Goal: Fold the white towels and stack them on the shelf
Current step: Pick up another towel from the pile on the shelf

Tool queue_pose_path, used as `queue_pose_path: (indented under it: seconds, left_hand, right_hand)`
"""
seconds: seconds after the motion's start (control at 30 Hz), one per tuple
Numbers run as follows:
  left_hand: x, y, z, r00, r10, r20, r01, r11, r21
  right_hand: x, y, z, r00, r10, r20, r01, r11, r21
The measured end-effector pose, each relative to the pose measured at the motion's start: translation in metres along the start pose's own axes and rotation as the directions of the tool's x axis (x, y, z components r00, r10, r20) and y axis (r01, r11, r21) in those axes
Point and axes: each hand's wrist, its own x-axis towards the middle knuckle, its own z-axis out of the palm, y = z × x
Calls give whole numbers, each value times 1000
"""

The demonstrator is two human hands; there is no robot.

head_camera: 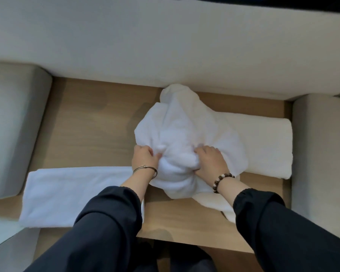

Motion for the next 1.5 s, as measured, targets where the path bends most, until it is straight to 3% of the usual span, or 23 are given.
queue_pose_path:
  seconds: [0.17,0.27,0.43,0.53,0.73,0.83,0.9,1.07,1.23,1.33,1.5]
  left_hand:
    - [-17,4,-12,985,132,-111,-135,991,-18]
    - [-31,11,-31,980,173,-93,-187,967,-171]
    - [-60,34,-70,982,179,-65,-190,919,-345]
    - [-85,58,-94,983,182,-31,-177,880,-441]
    - [-145,115,-126,985,160,70,-74,745,-663]
    - [-174,134,-147,974,199,108,-54,668,-742]
    - [-193,143,-165,961,249,120,-69,635,-769]
    - [-245,161,-211,925,365,109,-141,595,-791]
    - [-300,174,-263,884,459,91,-208,560,-802]
    - [-338,187,-291,826,558,75,-311,564,-765]
    - [-402,217,-324,694,719,34,-465,484,-741]
  right_hand:
    - [-6,-5,-20,995,-100,6,100,991,-87]
    - [-15,-10,-39,996,-92,-19,90,994,-64]
    - [-38,-25,-82,969,61,-238,18,948,317]
    - [-46,-35,-113,968,168,-185,-45,846,531]
    - [-80,-52,-175,920,338,-197,-96,682,725]
    - [-105,-57,-209,930,331,-160,-73,592,803]
    - [-123,-63,-237,959,247,-143,-18,552,833]
    - [-173,-87,-309,984,126,-128,32,574,818]
    - [-227,-112,-360,973,89,-213,78,741,667]
    - [-260,-124,-387,921,178,-347,81,783,617]
    - [-320,-126,-433,760,313,-569,61,837,543]
